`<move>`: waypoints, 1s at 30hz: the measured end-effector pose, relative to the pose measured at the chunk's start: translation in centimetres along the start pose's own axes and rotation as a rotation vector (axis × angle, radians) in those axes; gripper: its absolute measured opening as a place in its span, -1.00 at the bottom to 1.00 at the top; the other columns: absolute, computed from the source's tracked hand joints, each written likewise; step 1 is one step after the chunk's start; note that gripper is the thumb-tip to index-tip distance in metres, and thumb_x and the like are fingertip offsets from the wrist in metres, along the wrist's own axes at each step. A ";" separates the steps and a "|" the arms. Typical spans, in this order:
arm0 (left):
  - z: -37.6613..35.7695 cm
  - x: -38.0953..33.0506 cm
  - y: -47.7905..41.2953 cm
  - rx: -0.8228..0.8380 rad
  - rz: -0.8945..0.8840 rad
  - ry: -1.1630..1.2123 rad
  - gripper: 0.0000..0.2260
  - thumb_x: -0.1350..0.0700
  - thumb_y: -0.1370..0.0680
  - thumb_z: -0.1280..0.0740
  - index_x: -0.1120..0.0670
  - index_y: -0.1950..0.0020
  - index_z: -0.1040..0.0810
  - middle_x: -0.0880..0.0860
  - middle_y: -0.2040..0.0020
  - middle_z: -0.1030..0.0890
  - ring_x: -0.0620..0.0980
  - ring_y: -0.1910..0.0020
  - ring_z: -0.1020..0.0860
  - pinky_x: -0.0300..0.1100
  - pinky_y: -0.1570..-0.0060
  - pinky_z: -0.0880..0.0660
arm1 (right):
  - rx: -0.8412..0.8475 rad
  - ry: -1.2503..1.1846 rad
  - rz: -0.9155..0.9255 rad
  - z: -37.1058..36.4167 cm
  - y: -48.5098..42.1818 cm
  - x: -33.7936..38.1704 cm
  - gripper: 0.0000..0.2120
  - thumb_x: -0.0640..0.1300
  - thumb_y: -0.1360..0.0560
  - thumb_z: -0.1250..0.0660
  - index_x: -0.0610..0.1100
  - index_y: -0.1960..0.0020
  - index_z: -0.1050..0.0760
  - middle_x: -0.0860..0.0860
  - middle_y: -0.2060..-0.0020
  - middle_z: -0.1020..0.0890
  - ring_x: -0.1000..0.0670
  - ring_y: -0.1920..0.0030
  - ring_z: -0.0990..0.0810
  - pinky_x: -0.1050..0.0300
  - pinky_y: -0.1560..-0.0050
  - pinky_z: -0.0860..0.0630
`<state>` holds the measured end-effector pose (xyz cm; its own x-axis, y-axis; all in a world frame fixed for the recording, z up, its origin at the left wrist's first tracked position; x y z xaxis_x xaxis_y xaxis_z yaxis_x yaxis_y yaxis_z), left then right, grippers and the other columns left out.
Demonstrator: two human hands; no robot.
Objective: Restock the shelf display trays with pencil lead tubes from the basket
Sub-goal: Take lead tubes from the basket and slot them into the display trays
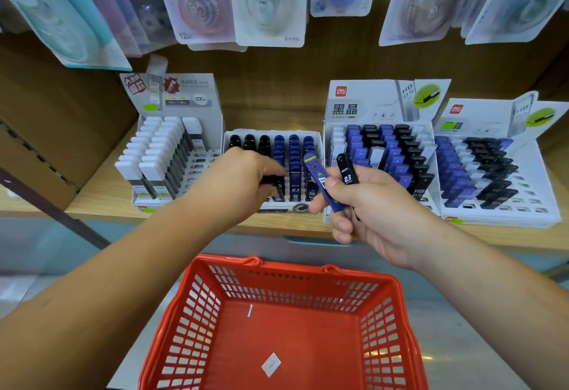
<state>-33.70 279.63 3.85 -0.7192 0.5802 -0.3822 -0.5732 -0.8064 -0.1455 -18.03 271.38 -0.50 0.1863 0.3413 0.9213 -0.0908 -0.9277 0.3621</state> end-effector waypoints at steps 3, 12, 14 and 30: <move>0.2 0.2 -0.1 -0.086 0.029 0.059 -0.73 0.19 -0.49 -0.55 0.02 -0.13 -0.59 -0.11 0.21 -0.63 -0.05 0.19 -0.62 -0.11 0.12 -0.55 | -0.004 0.003 0.018 -0.2 0.2 0.2 -0.83 -0.24 -0.70 -0.23 -0.19 -0.28 -0.46 -0.27 0.14 -0.69 -0.03 0.49 -0.33 0.11 0.46 -0.33; -0.3 0.2 0.3 -0.184 -0.194 0.084 -0.83 0.27 -0.52 -0.51 0.10 -0.08 -0.77 0.04 0.06 -0.67 0.01 0.12 -0.64 -0.06 0.06 -0.60 | -0.004 0.040 0.084 -0.2 0.2 0.9 -0.83 -0.35 -0.69 -0.18 -0.22 -0.20 -0.49 -0.24 0.08 -0.72 -0.07 0.42 -0.41 0.00 0.35 -0.46; 0.6 -0.2 0.7 -0.240 -0.194 0.047 -0.80 0.27 -0.56 -0.43 0.09 -0.13 -0.75 0.02 0.05 -0.62 -0.03 0.12 -0.59 -0.14 0.07 -0.54 | 0.013 0.076 0.095 -0.5 0.2 1.1 -0.84 -0.34 -0.69 -0.19 -0.21 -0.19 -0.50 -0.23 0.07 -0.73 -0.07 0.42 -0.40 0.00 0.35 -0.45; 6.2 6.0 3.7 -0.352 0.293 0.793 -0.97 0.25 -0.62 -0.40 0.16 -0.02 -0.64 0.06 0.28 -0.64 -0.14 0.38 -0.58 -0.29 0.36 -0.53 | -0.196 0.181 0.104 -1.8 -1.0 2.3 -0.72 0.06 -0.70 -0.23 -0.13 -0.25 -0.51 0.04 0.44 -0.39 0.06 0.52 -0.17 0.18 0.48 -0.11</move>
<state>-42.56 280.82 6.63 -0.2618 0.2036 -0.9434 -0.1641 -0.9726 -0.1644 -19.27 273.34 1.57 -0.0103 0.2841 0.9587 -0.2911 -0.9181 0.2689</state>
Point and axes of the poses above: each hand's wrist, its own y-axis away from the middle knuckle, its own z-axis out of the back of the hand, x = y × z, the point moved 8 cm from there along -y, towards the middle knuckle
